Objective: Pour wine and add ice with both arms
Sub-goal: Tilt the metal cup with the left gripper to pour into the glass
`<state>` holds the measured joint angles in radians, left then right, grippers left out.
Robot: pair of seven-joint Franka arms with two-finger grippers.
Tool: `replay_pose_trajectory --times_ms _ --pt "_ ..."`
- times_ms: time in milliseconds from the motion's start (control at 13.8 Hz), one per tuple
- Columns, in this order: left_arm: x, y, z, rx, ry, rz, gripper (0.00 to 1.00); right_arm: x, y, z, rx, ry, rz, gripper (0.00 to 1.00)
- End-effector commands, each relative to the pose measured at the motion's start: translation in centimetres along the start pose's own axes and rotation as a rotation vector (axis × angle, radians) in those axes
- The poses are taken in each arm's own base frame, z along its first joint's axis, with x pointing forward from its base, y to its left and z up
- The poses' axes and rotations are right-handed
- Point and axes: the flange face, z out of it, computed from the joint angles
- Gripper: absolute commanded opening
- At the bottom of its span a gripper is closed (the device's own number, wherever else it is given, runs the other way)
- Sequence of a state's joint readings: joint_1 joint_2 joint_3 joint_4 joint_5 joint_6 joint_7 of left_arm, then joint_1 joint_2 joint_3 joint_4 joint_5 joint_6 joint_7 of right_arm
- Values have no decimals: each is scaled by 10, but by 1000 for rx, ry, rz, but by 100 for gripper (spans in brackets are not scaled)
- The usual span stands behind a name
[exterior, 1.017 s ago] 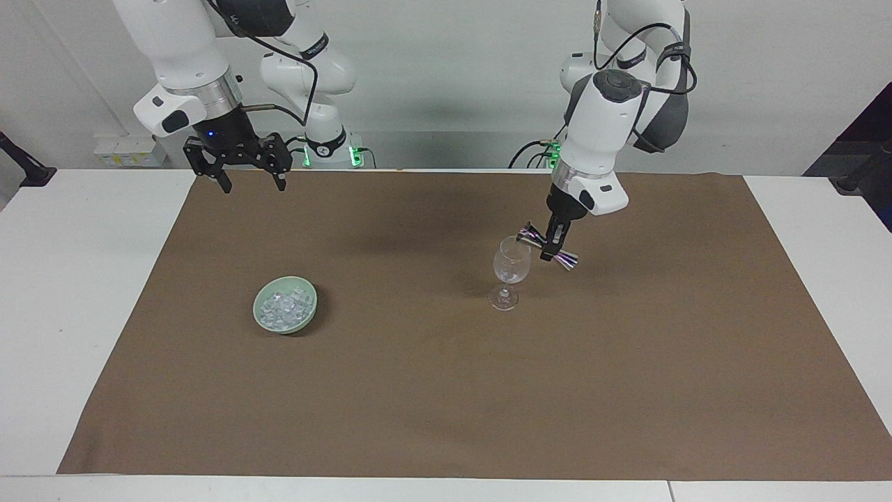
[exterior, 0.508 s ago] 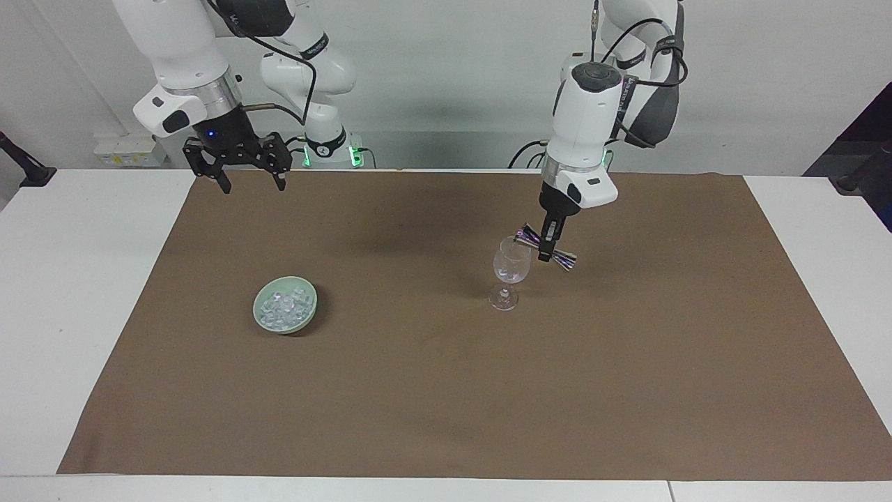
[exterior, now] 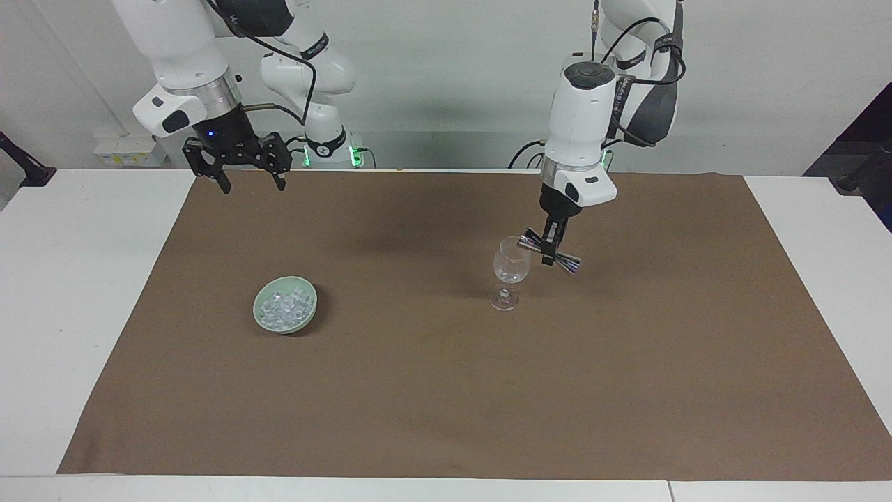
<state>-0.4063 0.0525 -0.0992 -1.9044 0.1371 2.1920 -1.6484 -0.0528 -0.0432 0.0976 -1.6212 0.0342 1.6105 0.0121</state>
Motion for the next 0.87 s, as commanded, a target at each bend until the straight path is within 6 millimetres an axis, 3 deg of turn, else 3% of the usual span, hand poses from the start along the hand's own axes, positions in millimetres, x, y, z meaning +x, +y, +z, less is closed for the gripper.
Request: replay_pose_trajectory --times_ms 0,799 --pt "-5 2 -1 -15 32 9 0 0 1 -1 19 8 -11 100" --pt "-18 2 -4 -26 101 52 0 1 0 -1 21 11 -12 100"
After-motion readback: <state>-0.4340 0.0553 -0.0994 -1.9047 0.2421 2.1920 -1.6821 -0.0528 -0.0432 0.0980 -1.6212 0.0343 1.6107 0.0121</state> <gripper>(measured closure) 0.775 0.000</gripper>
